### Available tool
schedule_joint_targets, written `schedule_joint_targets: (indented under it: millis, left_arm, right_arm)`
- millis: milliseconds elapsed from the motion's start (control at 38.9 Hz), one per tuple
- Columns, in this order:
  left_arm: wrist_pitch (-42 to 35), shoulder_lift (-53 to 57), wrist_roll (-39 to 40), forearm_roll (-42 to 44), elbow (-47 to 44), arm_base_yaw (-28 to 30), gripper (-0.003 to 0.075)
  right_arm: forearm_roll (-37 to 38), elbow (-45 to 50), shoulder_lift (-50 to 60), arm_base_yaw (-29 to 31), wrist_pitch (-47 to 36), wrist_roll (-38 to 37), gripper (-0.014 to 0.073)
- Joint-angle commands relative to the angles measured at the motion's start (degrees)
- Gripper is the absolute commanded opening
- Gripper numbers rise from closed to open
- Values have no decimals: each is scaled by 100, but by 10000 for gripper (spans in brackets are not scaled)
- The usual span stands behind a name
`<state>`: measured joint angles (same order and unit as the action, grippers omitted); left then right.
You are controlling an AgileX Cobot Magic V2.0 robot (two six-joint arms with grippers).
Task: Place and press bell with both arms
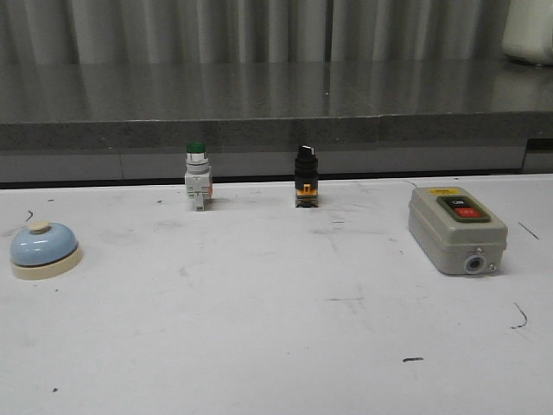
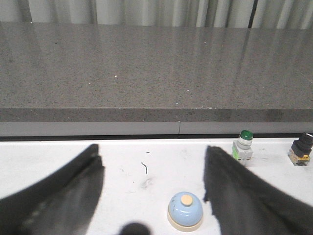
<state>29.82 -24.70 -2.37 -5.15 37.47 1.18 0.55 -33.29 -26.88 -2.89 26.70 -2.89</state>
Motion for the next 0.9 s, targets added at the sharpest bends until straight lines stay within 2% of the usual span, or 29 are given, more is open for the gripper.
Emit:
schedule_joint_targets:
  millis: [0, 257, 463, 643, 874]
  left_arm:
    - [-548, -69, -27, 7, 187, -37, 565]
    - [-548, -69, -27, 7, 187, -37, 565]
    - [-880, -287, -14, -339, 187, -37, 571]
    - [-856, -971, -14, -339, 225, -37, 627]
    - [-690, -2277, -368, -339, 516, -51, 628]
  right_arm:
    - [59, -172, -65, 41, -394, 21, 624]
    - [59, -172, -65, 41, -389, 21, 623]
    - [59, -172, -65, 41, -389, 21, 623]
    - [59, -172, -65, 41, -389, 21, 623]
    - [59, -172, -65, 41, -389, 21, 623]
